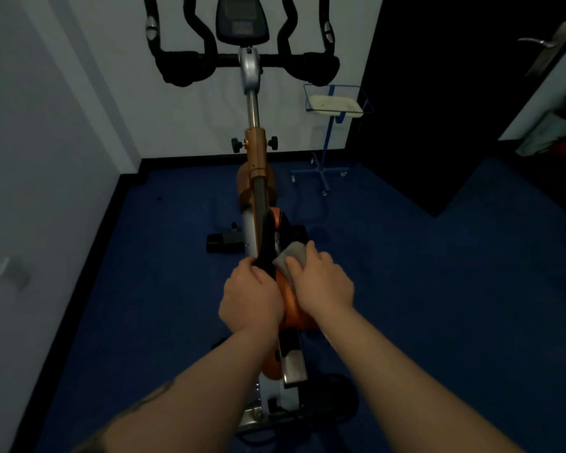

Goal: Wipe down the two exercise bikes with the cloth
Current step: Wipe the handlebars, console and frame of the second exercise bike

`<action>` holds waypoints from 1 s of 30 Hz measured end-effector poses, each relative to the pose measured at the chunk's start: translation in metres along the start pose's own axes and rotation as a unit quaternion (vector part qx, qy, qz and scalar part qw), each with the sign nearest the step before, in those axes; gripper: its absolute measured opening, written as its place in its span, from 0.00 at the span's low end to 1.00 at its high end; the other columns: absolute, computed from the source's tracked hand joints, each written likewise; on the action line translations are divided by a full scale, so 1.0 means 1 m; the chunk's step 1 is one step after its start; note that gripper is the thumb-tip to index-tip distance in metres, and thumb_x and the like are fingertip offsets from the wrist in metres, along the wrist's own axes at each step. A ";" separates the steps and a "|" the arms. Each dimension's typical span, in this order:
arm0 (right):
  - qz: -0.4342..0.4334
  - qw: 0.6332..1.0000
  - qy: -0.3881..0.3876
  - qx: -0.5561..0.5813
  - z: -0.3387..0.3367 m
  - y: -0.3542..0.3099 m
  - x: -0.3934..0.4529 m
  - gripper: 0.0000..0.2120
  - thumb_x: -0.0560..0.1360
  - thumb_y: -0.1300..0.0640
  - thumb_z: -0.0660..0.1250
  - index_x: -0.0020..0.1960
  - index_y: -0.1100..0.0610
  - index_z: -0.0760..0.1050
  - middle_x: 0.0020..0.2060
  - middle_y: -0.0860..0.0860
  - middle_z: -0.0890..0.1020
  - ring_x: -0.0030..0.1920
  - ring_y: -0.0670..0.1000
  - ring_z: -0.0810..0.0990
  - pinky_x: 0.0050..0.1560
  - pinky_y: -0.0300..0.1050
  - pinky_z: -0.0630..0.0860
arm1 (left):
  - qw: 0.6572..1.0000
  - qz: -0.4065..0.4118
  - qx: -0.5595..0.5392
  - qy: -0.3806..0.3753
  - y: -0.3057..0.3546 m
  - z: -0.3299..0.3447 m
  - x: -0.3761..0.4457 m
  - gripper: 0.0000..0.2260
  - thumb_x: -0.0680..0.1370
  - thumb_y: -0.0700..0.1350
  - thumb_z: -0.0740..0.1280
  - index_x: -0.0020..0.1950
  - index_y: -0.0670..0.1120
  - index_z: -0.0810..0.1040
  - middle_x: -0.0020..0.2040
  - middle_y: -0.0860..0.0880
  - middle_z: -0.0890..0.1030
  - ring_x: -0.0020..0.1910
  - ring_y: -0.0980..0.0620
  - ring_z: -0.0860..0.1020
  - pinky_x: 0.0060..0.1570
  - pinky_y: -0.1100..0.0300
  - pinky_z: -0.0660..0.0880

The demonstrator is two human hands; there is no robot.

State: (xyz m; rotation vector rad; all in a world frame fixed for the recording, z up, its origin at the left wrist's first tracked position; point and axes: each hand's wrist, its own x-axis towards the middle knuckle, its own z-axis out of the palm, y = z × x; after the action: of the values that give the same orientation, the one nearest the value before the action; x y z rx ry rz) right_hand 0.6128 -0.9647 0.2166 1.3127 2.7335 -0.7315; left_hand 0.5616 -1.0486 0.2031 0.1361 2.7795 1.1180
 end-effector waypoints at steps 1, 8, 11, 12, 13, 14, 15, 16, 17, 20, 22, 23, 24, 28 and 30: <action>-0.017 0.999 0.025 -0.018 0.007 0.004 -0.012 0.31 0.81 0.38 0.48 0.79 0.52 0.48 0.74 0.54 0.63 0.68 0.57 0.66 0.62 0.54 0.68 | 1.000 0.003 -0.001 -0.001 0.000 0.000 -0.001 0.16 0.81 0.48 0.53 0.64 0.53 0.76 0.57 0.50 0.80 0.53 0.47 0.78 0.45 0.53 0.71; 0.001 0.999 -0.037 -0.008 -0.003 -0.004 0.026 0.26 0.81 0.39 0.46 0.69 0.55 0.66 0.62 0.55 0.75 0.58 0.56 0.75 0.51 0.50 0.71 | 1.000 -0.003 0.008 0.009 0.000 0.001 0.001 0.16 0.81 0.48 0.54 0.64 0.54 0.75 0.57 0.49 0.80 0.52 0.47 0.78 0.43 0.55 0.68; -0.010 1.000 -0.013 0.005 -0.006 -0.006 0.028 0.25 0.81 0.39 0.47 0.63 0.55 0.70 0.59 0.54 0.77 0.55 0.56 0.76 0.49 0.50 0.70 | 1.000 0.000 0.002 0.012 0.000 0.002 0.002 0.16 0.81 0.48 0.53 0.64 0.55 0.75 0.57 0.50 0.80 0.53 0.48 0.77 0.43 0.56 0.67; -0.023 1.000 0.016 -0.010 0.000 0.000 0.017 0.25 0.81 0.39 0.47 0.66 0.54 0.68 0.61 0.54 0.75 0.57 0.56 0.75 0.50 0.51 0.71 | 1.000 -0.001 0.005 0.011 0.000 0.002 0.002 0.16 0.81 0.48 0.53 0.64 0.55 0.75 0.57 0.50 0.80 0.53 0.48 0.77 0.43 0.56 0.67; -0.043 0.997 0.055 -0.025 0.008 0.005 0.002 0.26 0.80 0.39 0.46 0.70 0.53 0.65 0.64 0.52 0.72 0.60 0.54 0.74 0.53 0.51 0.72 | 1.000 -0.002 0.009 0.009 -0.001 0.002 0.001 0.16 0.81 0.48 0.53 0.64 0.55 0.75 0.57 0.50 0.80 0.53 0.48 0.77 0.43 0.56 0.67; -0.064 0.993 0.094 -0.034 0.015 0.010 -0.016 0.28 0.79 0.39 0.45 0.74 0.51 0.60 0.68 0.51 0.69 0.63 0.53 0.71 0.56 0.52 0.72 | 1.000 0.001 0.010 0.009 -0.002 0.002 0.001 0.16 0.81 0.49 0.53 0.64 0.55 0.75 0.57 0.50 0.80 0.53 0.48 0.78 0.43 0.55 0.68; -0.074 0.990 0.110 -0.036 0.019 0.013 -0.030 0.31 0.78 0.38 0.43 0.76 0.51 0.56 0.71 0.50 0.65 0.66 0.52 0.68 0.60 0.52 0.72 | 1.000 0.003 0.008 0.008 -0.002 0.002 0.001 0.16 0.81 0.48 0.53 0.64 0.55 0.75 0.57 0.50 0.80 0.52 0.48 0.78 0.43 0.55 0.68; -0.080 0.990 0.108 -0.038 0.021 0.016 -0.034 0.32 0.77 0.38 0.43 0.77 0.50 0.54 0.72 0.49 0.63 0.68 0.52 0.66 0.61 0.53 0.72 | 1.000 0.003 0.005 0.010 -0.002 0.002 0.000 0.16 0.81 0.48 0.54 0.64 0.55 0.75 0.57 0.51 0.80 0.52 0.48 0.78 0.43 0.55 0.68; -0.080 0.992 0.092 -0.036 0.017 0.017 -0.027 0.31 0.78 0.38 0.43 0.78 0.50 0.53 0.73 0.50 0.63 0.68 0.52 0.67 0.61 0.53 0.71 | 1.000 0.001 0.001 0.013 -0.002 0.002 0.001 0.15 0.81 0.48 0.54 0.64 0.55 0.75 0.57 0.50 0.80 0.52 0.48 0.78 0.42 0.56 0.68; -0.030 0.999 -0.018 0.003 -0.002 0.007 0.015 0.26 0.81 0.40 0.45 0.71 0.53 0.64 0.66 0.54 0.72 0.60 0.55 0.74 0.56 0.52 0.72 | 1.000 -0.004 0.001 0.009 0.000 0.002 0.001 0.16 0.81 0.48 0.54 0.64 0.55 0.76 0.58 0.50 0.80 0.53 0.48 0.77 0.43 0.56 0.67; -0.015 0.999 -0.030 0.033 -0.007 0.002 0.028 0.25 0.82 0.40 0.44 0.66 0.54 0.69 0.62 0.54 0.75 0.58 0.55 0.75 0.53 0.50 0.71 | 1.000 -0.002 -0.004 0.010 -0.001 0.001 0.000 0.16 0.81 0.48 0.53 0.64 0.55 0.76 0.58 0.50 0.80 0.54 0.48 0.77 0.44 0.56 0.67; -0.021 0.999 -0.007 0.028 -0.003 0.004 0.022 0.25 0.81 0.40 0.44 0.68 0.53 0.67 0.63 0.53 0.74 0.59 0.54 0.74 0.54 0.50 0.71 | 1.000 -0.001 -0.006 0.010 -0.001 0.002 0.000 0.16 0.81 0.48 0.54 0.64 0.55 0.76 0.57 0.50 0.80 0.53 0.48 0.77 0.43 0.56 0.67; -0.034 0.999 0.032 0.015 0.004 0.009 0.008 0.27 0.81 0.40 0.44 0.72 0.52 0.64 0.66 0.52 0.71 0.61 0.53 0.73 0.56 0.51 0.72 | 1.000 -0.001 -0.007 0.010 -0.001 0.002 0.000 0.16 0.81 0.48 0.54 0.64 0.55 0.76 0.57 0.50 0.80 0.52 0.49 0.78 0.43 0.56 0.67; -0.103 0.989 0.106 0.014 0.021 0.025 -0.038 0.32 0.77 0.37 0.40 0.78 0.49 0.51 0.74 0.48 0.60 0.70 0.50 0.62 0.65 0.49 0.68 | 1.000 0.002 -0.007 0.014 -0.002 0.002 0.001 0.16 0.81 0.48 0.54 0.65 0.55 0.76 0.57 0.50 0.80 0.52 0.49 0.78 0.43 0.56 0.68; -0.069 0.996 0.063 0.012 0.012 0.019 -0.016 0.29 0.80 0.39 0.43 0.78 0.49 0.53 0.73 0.50 0.63 0.67 0.53 0.67 0.62 0.51 0.68 | 1.000 0.000 -0.007 0.013 -0.002 0.001 0.002 0.16 0.81 0.48 0.54 0.65 0.55 0.76 0.57 0.50 0.80 0.53 0.48 0.78 0.45 0.55 0.69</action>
State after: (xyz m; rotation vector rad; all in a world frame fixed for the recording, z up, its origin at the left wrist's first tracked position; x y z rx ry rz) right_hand 0.6349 -0.9712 0.2018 1.2243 2.9495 -0.7153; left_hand 0.5598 -1.0485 0.2007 0.1211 2.7933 1.1458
